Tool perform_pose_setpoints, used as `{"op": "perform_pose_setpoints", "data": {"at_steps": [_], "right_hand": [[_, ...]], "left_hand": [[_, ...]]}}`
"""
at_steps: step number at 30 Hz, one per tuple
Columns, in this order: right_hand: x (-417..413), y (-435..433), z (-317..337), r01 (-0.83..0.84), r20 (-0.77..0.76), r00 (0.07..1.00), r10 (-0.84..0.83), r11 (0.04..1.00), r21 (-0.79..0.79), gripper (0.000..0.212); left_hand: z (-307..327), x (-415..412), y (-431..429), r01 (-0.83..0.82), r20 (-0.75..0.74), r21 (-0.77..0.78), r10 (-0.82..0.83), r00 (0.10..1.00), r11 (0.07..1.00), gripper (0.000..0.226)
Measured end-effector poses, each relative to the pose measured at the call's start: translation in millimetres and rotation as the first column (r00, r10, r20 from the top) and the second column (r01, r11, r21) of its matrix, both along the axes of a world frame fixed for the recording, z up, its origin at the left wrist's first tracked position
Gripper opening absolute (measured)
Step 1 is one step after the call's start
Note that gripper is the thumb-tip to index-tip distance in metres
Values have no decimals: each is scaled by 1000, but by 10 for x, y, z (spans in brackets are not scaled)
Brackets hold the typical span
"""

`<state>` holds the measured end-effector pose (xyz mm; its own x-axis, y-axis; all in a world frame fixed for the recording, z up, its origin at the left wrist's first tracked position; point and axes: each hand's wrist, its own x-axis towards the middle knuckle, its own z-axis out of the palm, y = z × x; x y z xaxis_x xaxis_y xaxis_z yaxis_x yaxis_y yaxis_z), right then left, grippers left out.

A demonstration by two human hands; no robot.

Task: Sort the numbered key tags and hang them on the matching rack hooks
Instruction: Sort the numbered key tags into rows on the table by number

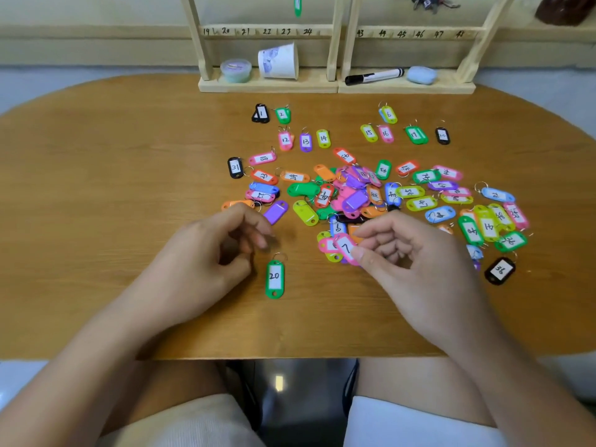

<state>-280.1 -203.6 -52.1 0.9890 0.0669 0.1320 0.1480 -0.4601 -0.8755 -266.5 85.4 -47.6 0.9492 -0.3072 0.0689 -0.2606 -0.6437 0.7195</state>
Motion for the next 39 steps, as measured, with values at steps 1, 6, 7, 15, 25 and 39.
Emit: {"op": "perform_pose_setpoints", "data": {"at_steps": [1,6,7,15,25,39], "right_hand": [[-15,20,-13,19,7,1000,-20,999,25,22],[-73,108,-121,88,82,992,-92,995,47,21],[-81,121,-150,108,101,988,-113,993,56,20],[-118,146,-250,205,321,929,-183,978,-34,14],[-116,121,-270,172,337,930,-145,984,-53,13],[-94,126,-289,179,215,958,-187,982,57,17]], "left_hand": [[-10,14,14,-22,12,6,22,1000,1000,48],[-76,128,14,-141,140,64,131,982,988,32],[-90,162,1,-166,176,78,150,973,983,29],[-88,403,-235,-230,310,250,148,939,941,24],[-44,480,-330,-309,393,492,109,913,814,20],[-66,67,-23,-386,180,104,364,914,917,12]]}}
